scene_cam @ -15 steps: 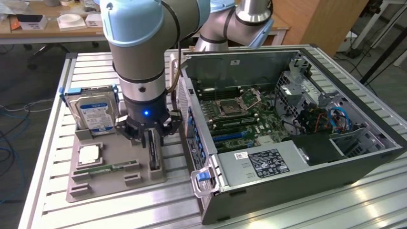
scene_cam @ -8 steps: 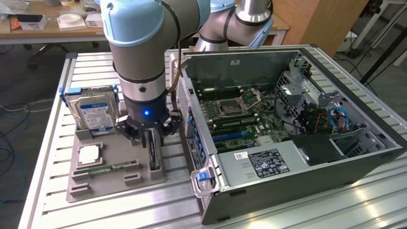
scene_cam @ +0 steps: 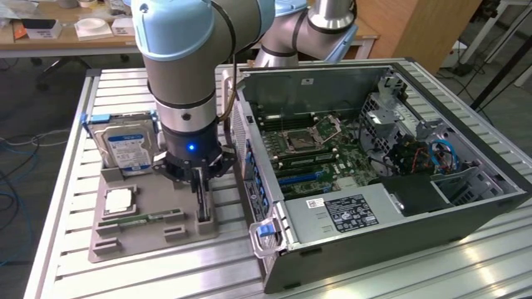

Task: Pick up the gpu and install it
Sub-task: 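Pick up the gpu and move the gpu toward the slot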

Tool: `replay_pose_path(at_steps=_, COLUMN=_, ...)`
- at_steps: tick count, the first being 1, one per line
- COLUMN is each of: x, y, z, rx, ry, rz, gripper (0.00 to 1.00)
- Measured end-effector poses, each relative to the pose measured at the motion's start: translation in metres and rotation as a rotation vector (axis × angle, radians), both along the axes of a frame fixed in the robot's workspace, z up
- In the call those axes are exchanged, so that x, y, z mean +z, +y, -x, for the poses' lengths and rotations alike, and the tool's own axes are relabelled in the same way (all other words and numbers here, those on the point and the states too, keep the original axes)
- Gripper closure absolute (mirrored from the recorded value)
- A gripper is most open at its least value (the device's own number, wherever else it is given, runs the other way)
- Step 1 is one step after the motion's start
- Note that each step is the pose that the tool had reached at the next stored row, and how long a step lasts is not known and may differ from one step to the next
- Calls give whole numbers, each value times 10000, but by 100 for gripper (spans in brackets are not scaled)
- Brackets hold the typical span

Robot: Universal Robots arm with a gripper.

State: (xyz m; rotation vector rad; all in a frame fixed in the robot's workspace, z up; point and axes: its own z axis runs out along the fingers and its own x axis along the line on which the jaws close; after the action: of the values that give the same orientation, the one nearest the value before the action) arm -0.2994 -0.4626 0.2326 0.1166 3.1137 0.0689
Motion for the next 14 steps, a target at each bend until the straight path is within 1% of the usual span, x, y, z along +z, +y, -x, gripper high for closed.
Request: replay_pose_path(at_steps=14, x=0, y=0, z=0, rx=0, ry=0, rz=0, gripper=73)
